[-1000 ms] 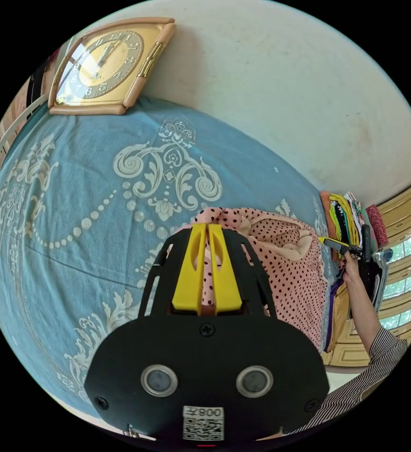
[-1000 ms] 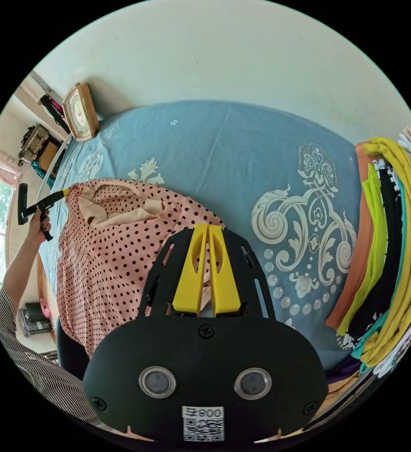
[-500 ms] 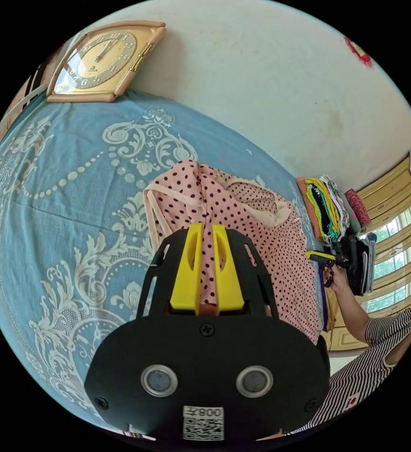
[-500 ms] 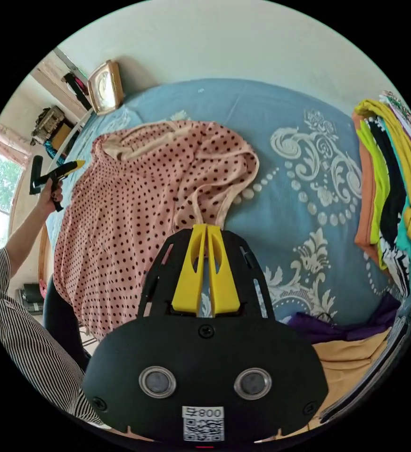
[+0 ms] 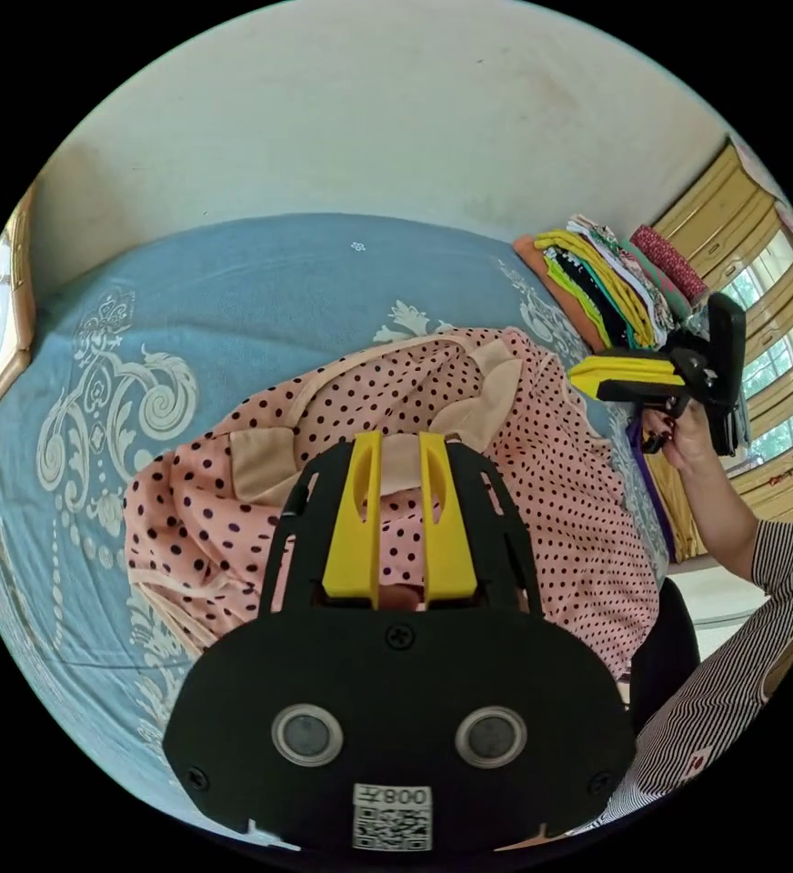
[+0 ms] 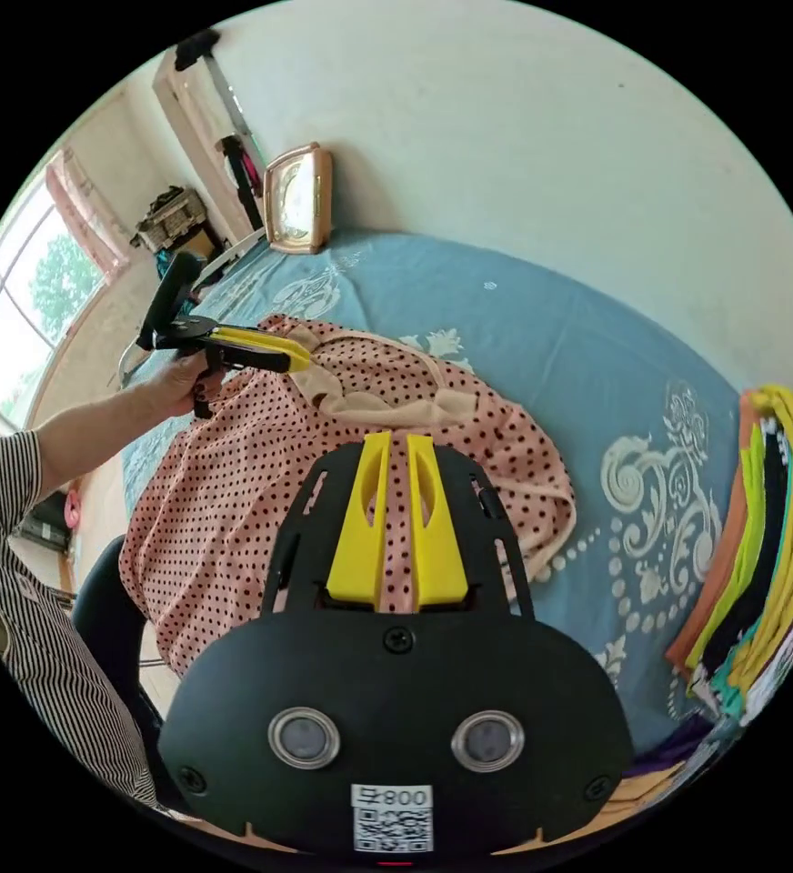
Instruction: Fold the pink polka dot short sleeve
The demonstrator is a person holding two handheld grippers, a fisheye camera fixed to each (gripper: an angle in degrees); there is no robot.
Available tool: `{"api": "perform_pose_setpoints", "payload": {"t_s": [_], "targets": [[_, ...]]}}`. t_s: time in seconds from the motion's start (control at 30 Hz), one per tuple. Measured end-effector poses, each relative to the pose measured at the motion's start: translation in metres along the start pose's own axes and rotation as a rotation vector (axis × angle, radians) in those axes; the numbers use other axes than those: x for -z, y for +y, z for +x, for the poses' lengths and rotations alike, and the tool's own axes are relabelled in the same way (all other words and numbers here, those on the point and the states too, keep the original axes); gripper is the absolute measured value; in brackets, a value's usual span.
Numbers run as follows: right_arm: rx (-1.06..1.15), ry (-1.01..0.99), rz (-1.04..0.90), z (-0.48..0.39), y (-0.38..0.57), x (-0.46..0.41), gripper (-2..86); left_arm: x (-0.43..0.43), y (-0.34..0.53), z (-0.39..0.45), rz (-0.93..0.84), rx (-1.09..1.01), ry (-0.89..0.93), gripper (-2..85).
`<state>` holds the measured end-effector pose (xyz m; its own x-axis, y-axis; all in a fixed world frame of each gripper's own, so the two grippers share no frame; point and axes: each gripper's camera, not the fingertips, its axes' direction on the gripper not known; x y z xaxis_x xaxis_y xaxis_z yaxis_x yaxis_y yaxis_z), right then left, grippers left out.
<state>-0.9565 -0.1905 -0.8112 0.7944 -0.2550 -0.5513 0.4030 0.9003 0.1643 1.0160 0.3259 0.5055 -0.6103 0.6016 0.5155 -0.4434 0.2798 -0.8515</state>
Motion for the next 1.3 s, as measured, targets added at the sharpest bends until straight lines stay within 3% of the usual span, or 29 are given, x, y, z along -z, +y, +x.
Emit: {"api": "perform_pose_setpoints", "payload": {"t_s": [0.13,0.27,0.43,0.57,0.83,1.03,1.3], "targets": [[0.142,0.035,-0.137,-0.041,-0.065,-0.067,3.8,-0.023,-0.014,0.016,-0.085,-0.047,-0.107,6.3],[0.171,0.106,-0.273,-0.055,-0.084,-0.123,2.7,-0.024,-0.014,0.026,-0.038,-0.062,-0.154,3.6],[0.166,0.104,-0.214,-0.065,-0.081,-0.128,0.3,-0.02,-0.015,0.031,-0.006,-0.055,-0.152,1.6],[0.151,0.092,-0.166,-0.067,-0.079,-0.115,-0.2,0.004,-0.006,0.037,0.14,-0.038,-0.142,1.1],[0.134,-0.142,0.177,-0.073,-0.01,-0.029,0.0,0.044,0.051,0.043,0.34,0.014,-0.056,1.0],[0.101,-0.224,0.023,-0.066,0.045,-0.064,0.1,0.022,0.094,0.033,0.186,0.093,-0.008,1.5],[0.09,-0.208,-0.016,-0.061,0.048,-0.068,0.2,0.036,0.092,0.023,0.239,0.11,0.026,3.4]]}}
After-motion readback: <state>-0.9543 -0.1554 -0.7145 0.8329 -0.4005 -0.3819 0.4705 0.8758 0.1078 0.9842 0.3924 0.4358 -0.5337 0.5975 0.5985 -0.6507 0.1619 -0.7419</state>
